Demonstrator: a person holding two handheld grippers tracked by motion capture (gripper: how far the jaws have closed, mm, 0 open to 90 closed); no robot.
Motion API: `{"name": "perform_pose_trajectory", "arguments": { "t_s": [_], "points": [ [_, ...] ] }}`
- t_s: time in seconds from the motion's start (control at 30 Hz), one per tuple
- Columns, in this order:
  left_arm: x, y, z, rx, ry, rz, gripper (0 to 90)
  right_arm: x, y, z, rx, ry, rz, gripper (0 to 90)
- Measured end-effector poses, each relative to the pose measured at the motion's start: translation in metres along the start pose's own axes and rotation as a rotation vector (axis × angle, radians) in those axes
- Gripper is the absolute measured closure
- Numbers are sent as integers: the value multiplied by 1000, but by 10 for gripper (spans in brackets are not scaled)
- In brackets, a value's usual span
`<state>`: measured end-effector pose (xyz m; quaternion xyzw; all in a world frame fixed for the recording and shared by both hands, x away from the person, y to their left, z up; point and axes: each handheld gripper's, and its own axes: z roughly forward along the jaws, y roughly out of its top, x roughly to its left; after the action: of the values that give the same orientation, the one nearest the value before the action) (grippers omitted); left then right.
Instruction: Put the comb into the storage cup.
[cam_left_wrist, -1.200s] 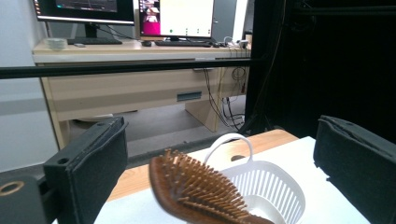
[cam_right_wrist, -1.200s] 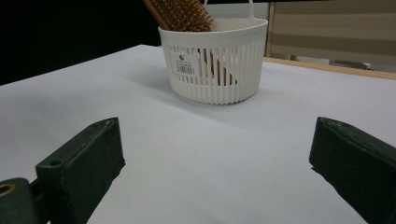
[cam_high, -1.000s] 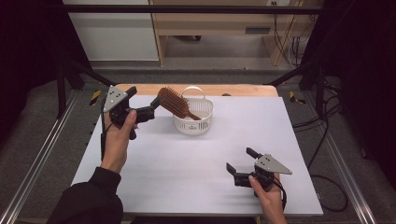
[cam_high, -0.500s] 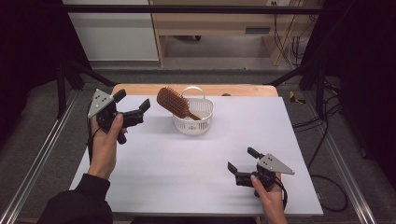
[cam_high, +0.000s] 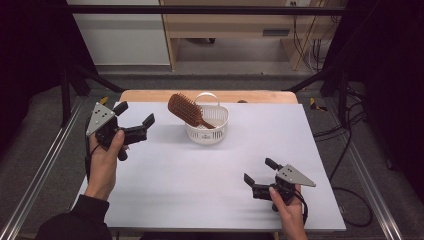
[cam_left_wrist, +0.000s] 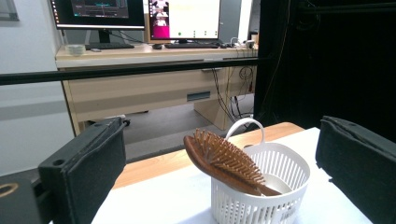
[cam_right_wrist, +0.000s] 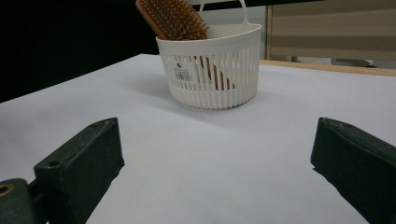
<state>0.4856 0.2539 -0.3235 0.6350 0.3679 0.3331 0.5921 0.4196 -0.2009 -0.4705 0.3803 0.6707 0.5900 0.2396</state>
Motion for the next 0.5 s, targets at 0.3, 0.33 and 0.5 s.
{"name": "perform_pose_trajectory", "arguments": {
  "t_s": [0.3, 0.33, 0.5],
  "points": [
    [7, -11, -11, 12, 21, 0, 15, -1, 0, -1, -2, -6, 7, 26],
    [8, -13, -13, 15, 22, 2, 15, -1, 0, -1, -1, -6, 4, 26],
    [12, -21, -17, 25, 31, -11, 15, -1, 0, 0, -5, 5, 16, 26]
  ]
}}
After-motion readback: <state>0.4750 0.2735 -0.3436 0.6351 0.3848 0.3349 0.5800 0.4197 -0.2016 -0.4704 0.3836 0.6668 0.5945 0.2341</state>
